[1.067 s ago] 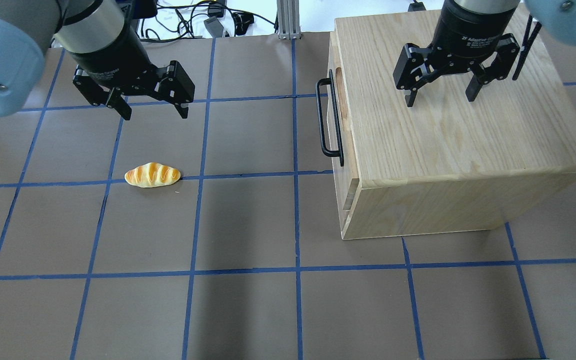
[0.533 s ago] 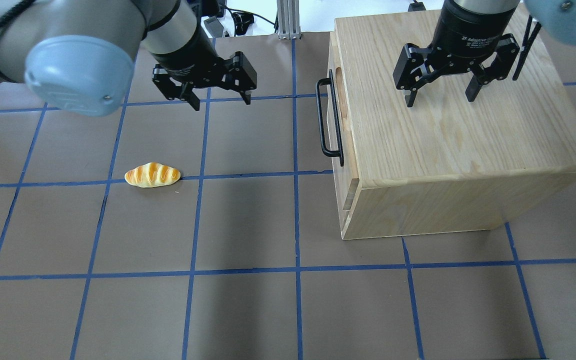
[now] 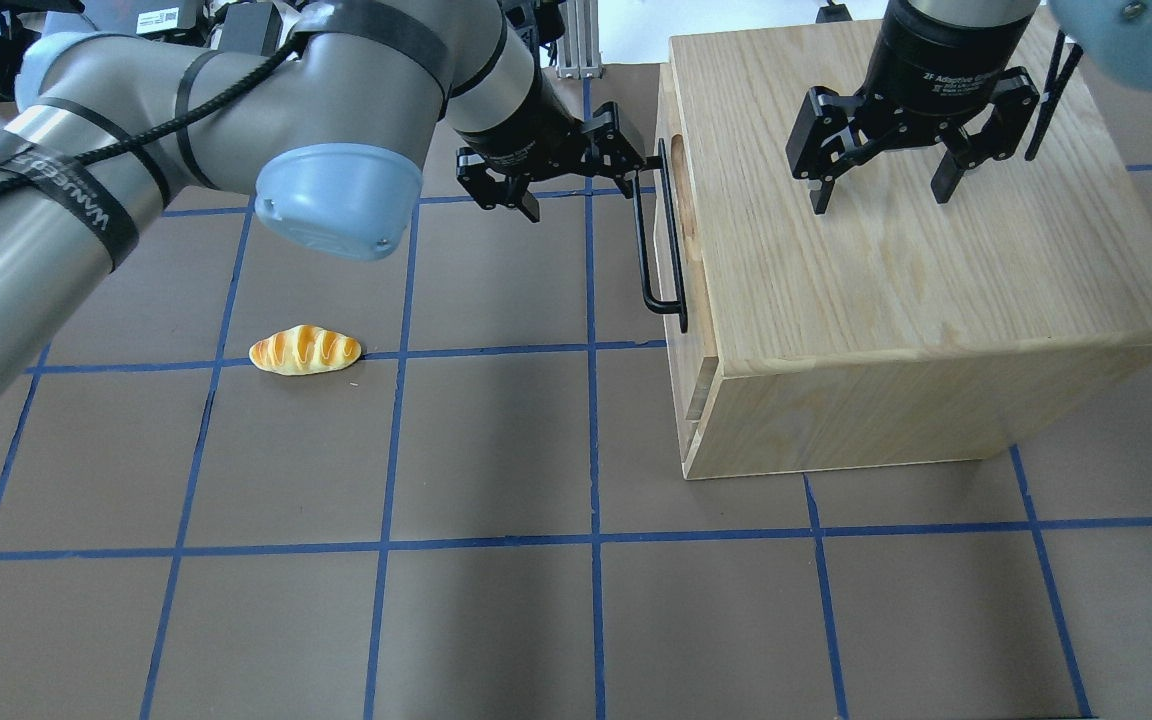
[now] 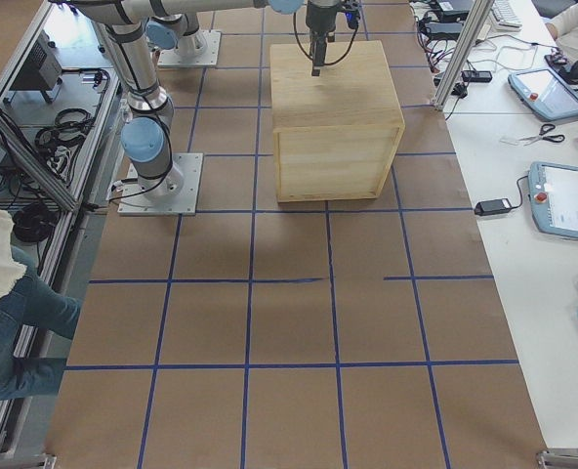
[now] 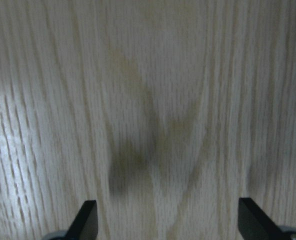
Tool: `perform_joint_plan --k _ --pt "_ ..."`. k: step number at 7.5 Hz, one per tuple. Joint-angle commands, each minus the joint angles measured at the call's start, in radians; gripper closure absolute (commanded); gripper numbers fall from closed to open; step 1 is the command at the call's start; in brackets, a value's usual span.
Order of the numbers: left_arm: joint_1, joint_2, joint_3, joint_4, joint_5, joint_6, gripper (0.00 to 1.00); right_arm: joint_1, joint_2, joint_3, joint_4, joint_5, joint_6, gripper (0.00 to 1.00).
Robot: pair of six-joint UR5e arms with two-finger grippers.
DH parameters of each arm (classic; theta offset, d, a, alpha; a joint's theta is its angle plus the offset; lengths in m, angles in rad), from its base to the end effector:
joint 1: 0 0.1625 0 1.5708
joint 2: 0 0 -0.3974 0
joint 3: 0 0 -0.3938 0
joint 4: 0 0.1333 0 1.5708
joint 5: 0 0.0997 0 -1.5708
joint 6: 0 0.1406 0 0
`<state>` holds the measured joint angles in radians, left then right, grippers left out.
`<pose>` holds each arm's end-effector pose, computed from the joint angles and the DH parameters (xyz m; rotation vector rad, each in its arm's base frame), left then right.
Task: Open upper drawer
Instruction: 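Move the left gripper toward the black drawer handle on the cabinet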
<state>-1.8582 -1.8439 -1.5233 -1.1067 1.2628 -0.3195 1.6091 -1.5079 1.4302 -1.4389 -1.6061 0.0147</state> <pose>-0.3443 -0.5443 0.3504 -0.0071 -2.7723 0.1884 0.1478 -0.5042 0.4440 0.0381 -3.1035 -0.0827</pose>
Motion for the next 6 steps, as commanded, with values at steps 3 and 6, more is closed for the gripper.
perform_joint_plan --k 3,6 --pt "-0.012 -0.063 -0.018 0.039 -0.019 0.008 0.00 0.000 0.000 0.001 0.000 0.000 0.001 0.00" --pt "0.005 -0.037 -0.035 0.018 -0.008 0.023 0.00 0.000 0.000 0.001 0.000 0.000 0.001 0.00"
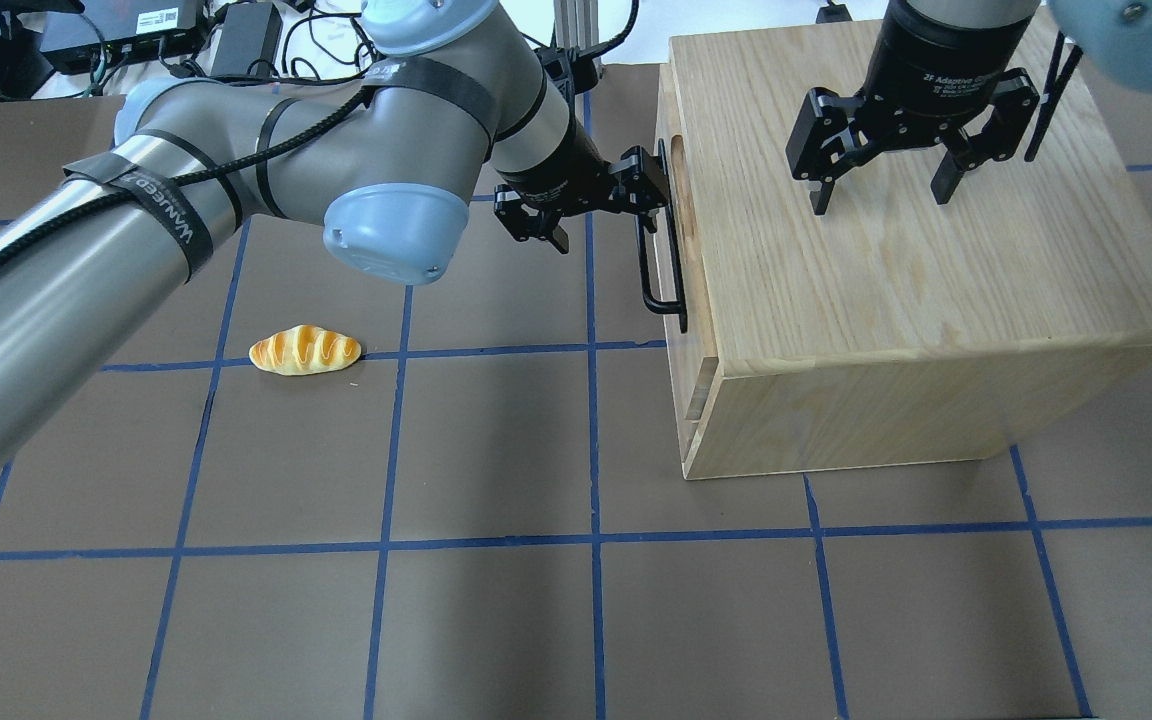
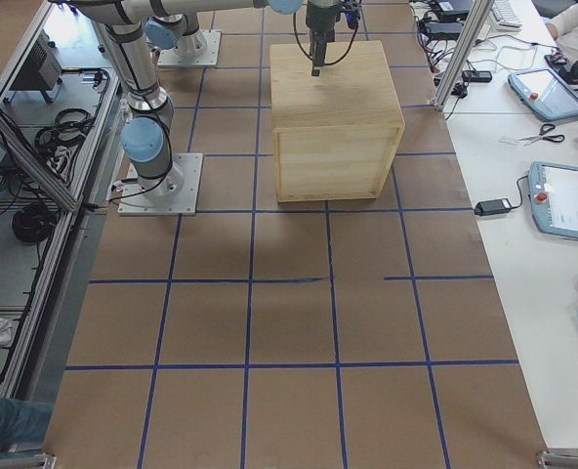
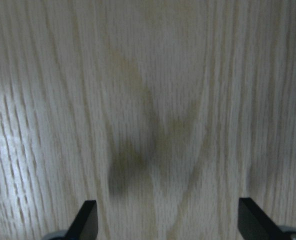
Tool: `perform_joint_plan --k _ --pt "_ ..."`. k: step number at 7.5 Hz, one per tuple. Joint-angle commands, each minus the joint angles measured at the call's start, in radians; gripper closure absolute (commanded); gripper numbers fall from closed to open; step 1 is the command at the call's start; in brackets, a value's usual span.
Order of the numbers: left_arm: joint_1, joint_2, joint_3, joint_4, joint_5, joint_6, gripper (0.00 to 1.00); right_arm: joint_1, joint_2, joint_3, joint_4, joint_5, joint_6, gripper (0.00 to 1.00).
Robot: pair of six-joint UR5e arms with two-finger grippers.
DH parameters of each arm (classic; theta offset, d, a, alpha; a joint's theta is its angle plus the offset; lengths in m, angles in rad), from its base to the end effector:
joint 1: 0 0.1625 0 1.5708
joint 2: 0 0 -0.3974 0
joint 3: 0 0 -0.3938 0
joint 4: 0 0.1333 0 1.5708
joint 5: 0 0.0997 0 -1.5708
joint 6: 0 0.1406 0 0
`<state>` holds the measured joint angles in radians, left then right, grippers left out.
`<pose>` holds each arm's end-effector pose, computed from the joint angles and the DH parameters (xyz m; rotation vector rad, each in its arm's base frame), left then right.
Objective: Open upper drawer
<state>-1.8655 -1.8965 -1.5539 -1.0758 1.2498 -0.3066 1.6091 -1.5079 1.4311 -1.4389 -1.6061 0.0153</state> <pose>-0.3515 -0.5465 0.3067 -0.0255 -2.7789 0.1146 0.1478 -0.5041 0.4435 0.0372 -3.1035 -0.0840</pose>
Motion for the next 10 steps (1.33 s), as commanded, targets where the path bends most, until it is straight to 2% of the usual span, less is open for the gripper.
perform_joint_plan --k 1,5,7,10 --pt "0.052 0.023 -0.011 -0.029 0.011 0.011 0.00 0.000 0.000 -0.001 0.000 0.000 0.000 0.00" --pt "0.179 0.077 -0.037 -0.096 0.045 0.112 0.00 0.000 0.000 0.000 0.000 0.000 0.000 0.00" --pt "0.232 0.108 -0.049 -0.192 0.132 0.217 0.00 0.000 0.000 -0.001 0.000 0.000 0.000 0.00" --pt "0.354 0.140 -0.061 -0.246 0.132 0.294 0.00 0.000 0.000 -0.001 0.000 0.000 0.000 0.00"
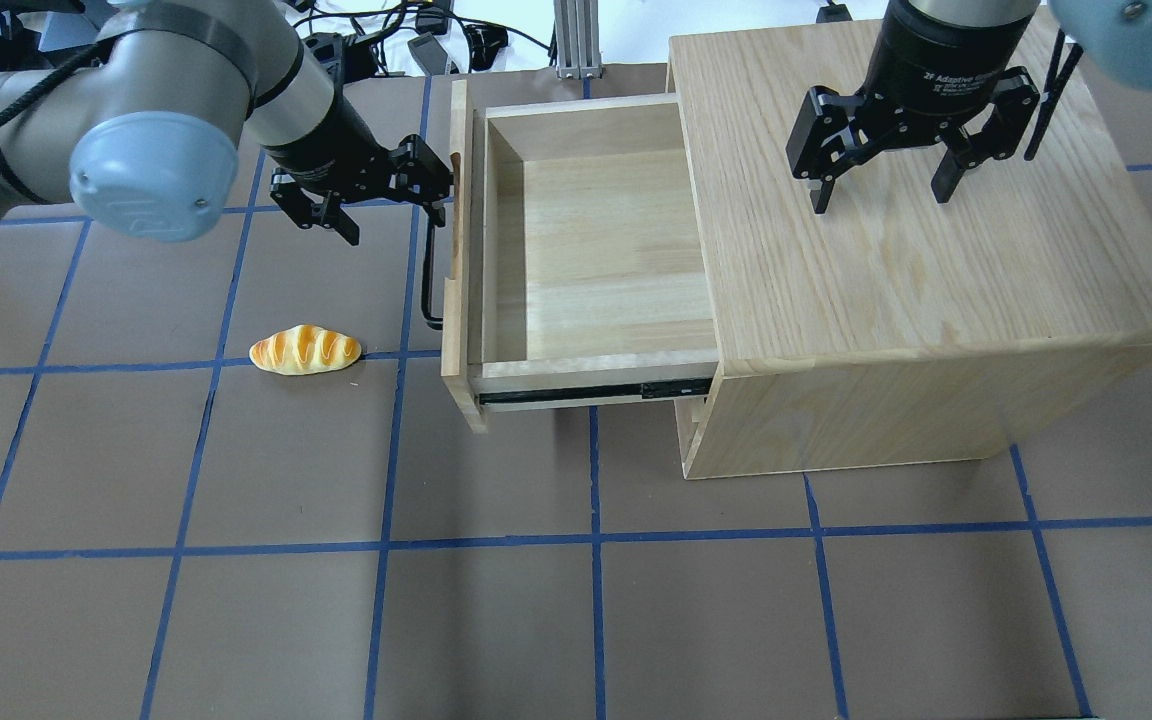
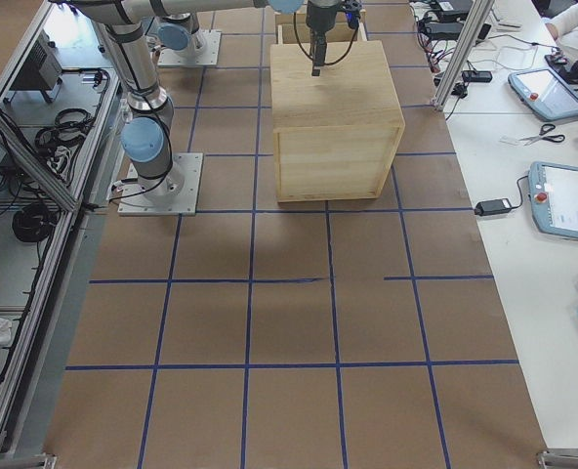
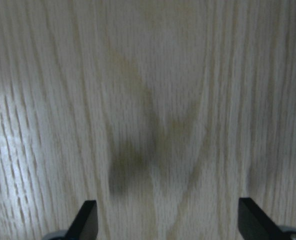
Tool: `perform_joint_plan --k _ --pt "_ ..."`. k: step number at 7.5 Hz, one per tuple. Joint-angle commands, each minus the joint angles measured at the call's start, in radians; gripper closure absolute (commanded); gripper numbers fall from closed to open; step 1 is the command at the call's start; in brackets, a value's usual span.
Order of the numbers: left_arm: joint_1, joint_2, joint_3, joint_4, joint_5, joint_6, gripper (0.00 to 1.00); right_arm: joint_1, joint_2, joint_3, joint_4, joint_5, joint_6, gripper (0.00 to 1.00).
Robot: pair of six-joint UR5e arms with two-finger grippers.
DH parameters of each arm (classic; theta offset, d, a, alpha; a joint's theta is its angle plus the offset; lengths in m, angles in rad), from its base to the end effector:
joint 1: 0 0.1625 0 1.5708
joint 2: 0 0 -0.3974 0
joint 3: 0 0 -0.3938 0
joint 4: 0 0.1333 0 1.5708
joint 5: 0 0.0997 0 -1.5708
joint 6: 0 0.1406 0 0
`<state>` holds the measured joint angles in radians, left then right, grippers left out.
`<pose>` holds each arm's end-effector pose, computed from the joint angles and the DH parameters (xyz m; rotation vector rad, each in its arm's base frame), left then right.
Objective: Open upper drawer
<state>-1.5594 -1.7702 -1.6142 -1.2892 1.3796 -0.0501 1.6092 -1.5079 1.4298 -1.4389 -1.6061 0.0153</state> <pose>-0.1536 -0.5677 0.3233 0.0852 -2.9480 0.0517 0.1478 -0.5043 0.4442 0.0373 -3.1036 -0.0820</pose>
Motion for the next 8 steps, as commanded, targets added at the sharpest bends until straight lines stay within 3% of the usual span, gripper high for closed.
perform_joint_plan --k 1,3,5,7,8 --pt "0.055 0.027 0.005 -0.051 0.004 0.036 0.00 0.000 0.000 0.001 0.000 0.000 0.000 0.00" --pt "0.049 0.072 0.031 -0.123 0.036 0.029 0.00 0.000 0.000 0.000 0.000 0.000 0.000 0.00" --pt "0.033 0.159 0.071 -0.267 0.125 0.023 0.00 0.000 0.000 0.000 0.000 0.000 0.000 0.00" --pt "-0.013 0.210 0.063 -0.263 0.265 0.009 0.00 0.000 0.000 0.001 0.000 0.000 0.000 0.00" --pt "-0.019 0.224 0.074 -0.262 0.268 0.004 0.00 0.000 0.000 0.000 0.000 0.000 0.000 0.00"
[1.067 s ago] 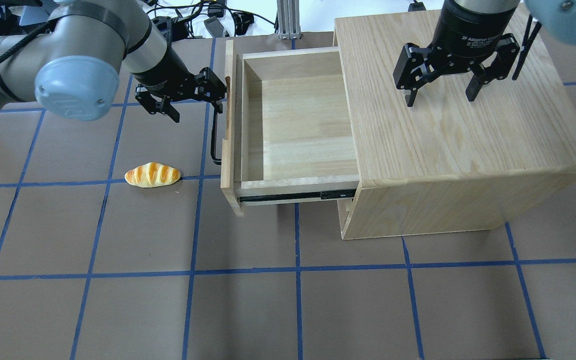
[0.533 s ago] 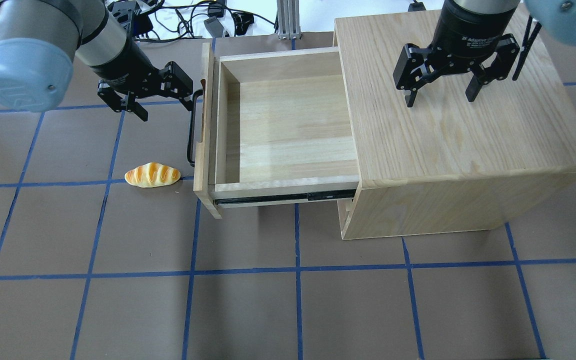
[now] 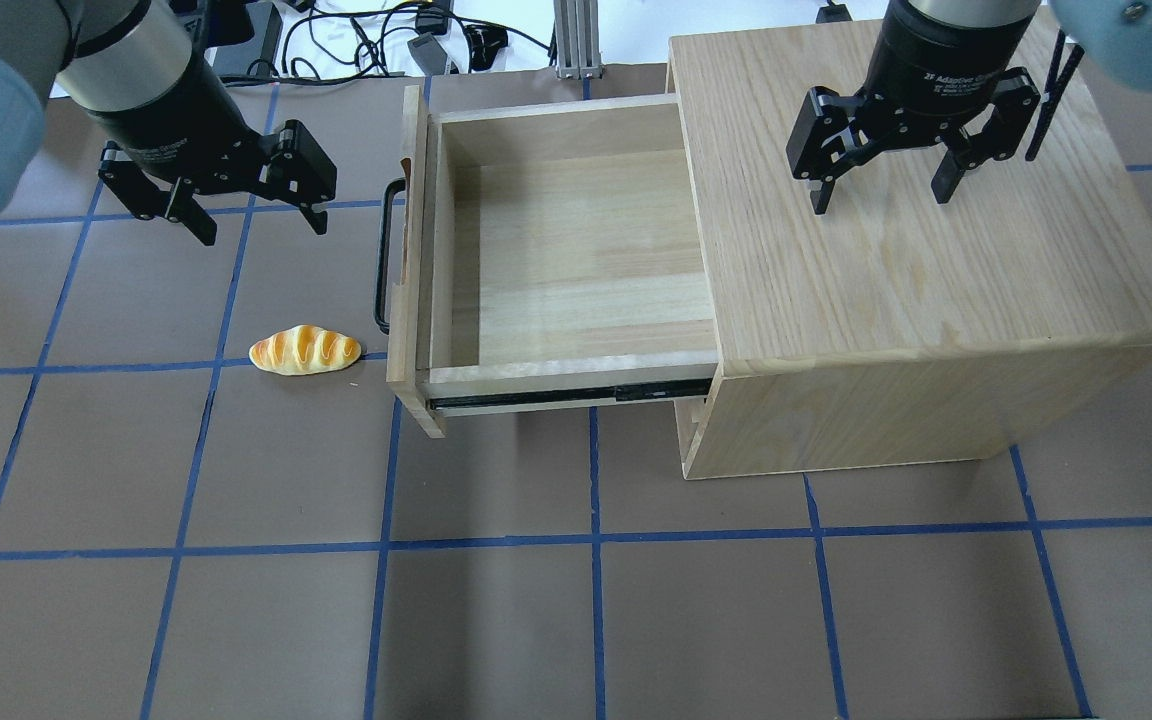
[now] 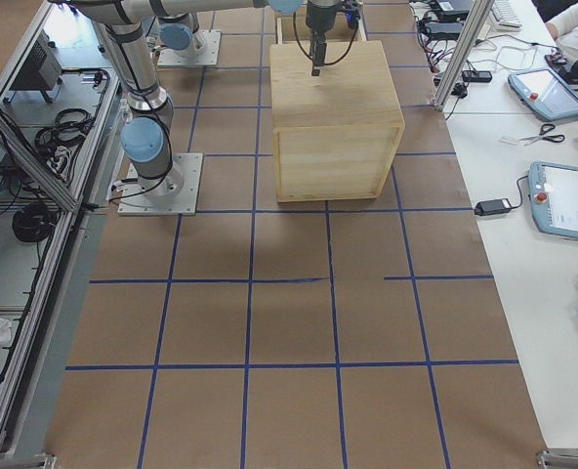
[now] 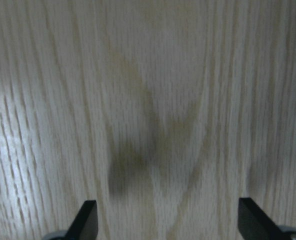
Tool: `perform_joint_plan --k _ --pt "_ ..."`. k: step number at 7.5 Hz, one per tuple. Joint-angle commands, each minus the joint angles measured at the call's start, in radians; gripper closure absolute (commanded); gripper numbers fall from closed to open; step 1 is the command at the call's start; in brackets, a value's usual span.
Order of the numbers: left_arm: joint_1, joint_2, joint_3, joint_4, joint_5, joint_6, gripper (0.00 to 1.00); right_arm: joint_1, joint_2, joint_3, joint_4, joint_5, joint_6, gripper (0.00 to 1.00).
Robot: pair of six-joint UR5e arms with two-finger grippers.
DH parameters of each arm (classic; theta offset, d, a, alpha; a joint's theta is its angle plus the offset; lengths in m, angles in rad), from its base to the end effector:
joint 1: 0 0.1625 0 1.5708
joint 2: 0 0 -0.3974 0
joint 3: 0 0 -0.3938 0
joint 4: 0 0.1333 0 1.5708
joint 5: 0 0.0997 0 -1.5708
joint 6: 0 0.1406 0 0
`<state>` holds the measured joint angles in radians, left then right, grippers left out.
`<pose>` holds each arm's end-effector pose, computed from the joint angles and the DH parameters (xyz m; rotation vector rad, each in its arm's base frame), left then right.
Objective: Open upper drawer
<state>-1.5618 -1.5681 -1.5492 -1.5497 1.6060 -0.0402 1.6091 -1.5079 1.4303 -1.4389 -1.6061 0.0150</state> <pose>-0.1239 -0.4997 0.4336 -0.0776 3.1053 -0.0713 0.1478 -0.5042 0.4439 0.0376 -3.1035 -0.0828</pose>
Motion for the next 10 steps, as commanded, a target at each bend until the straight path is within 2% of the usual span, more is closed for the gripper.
perform_joint_plan --k 1,4,10 --pt "-0.020 0.033 0.006 -0.006 0.040 0.003 0.00 0.000 0.000 -0.001 0.000 0.000 -0.001 0.00" --pt "-0.017 0.017 0.011 0.014 -0.012 0.006 0.00 0.000 0.000 0.001 0.000 0.000 0.000 0.00" --pt "-0.023 0.002 0.009 0.007 -0.031 0.071 0.00 0.000 0.000 -0.001 0.000 0.000 0.000 0.00"
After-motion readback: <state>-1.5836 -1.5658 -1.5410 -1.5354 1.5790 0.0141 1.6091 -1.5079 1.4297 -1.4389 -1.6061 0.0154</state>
